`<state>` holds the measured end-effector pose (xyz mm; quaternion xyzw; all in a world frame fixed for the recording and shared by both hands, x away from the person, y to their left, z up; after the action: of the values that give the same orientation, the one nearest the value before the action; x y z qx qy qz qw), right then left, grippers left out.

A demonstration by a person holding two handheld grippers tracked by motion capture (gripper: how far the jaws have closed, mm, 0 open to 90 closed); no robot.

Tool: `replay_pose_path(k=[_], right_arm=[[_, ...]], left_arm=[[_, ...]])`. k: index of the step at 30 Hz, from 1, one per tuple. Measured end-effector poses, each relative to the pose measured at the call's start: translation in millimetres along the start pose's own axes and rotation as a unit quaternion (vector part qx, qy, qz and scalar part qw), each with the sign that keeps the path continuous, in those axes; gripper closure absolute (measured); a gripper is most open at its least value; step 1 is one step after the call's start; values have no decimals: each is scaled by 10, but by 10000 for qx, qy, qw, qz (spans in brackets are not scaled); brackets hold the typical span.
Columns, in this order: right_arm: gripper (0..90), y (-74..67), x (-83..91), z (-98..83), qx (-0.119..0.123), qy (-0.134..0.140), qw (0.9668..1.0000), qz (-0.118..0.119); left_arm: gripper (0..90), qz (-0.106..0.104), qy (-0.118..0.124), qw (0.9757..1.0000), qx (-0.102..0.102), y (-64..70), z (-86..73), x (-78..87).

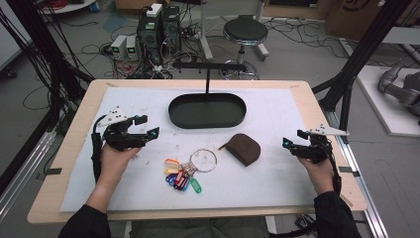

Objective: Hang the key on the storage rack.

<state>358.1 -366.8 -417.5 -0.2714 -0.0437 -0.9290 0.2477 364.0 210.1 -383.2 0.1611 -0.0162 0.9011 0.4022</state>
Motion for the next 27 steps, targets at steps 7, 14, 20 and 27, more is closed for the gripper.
replay_pose_path(k=[7,14,20,27], right_arm=[[254,-2,-22,4,9,-20,10000,-9],[254,19,-25,-6,-24,-37,10000,-16],[254,36,-11,-39,-59,-35,10000,-54],[254,41,-9,-43,-81,-49,9999,-62]], left_arm=[[264,-101,-19,9999,44,36,12,-52],[309,-310,-126,9994,25,108,27,-172],[377,-364,-342,9987,29,198,20,-323],[420,-576,-770,9954,-36,337,-23,-568]])
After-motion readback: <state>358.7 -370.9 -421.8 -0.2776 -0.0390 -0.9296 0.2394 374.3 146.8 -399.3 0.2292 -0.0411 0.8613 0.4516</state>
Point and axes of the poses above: each handheld gripper's, and its own axes: x roughly backward along the jaws, z roughly out of its top, y roughly to its right, the point moved 1 cm from there along -x, roughly forward along the jaws
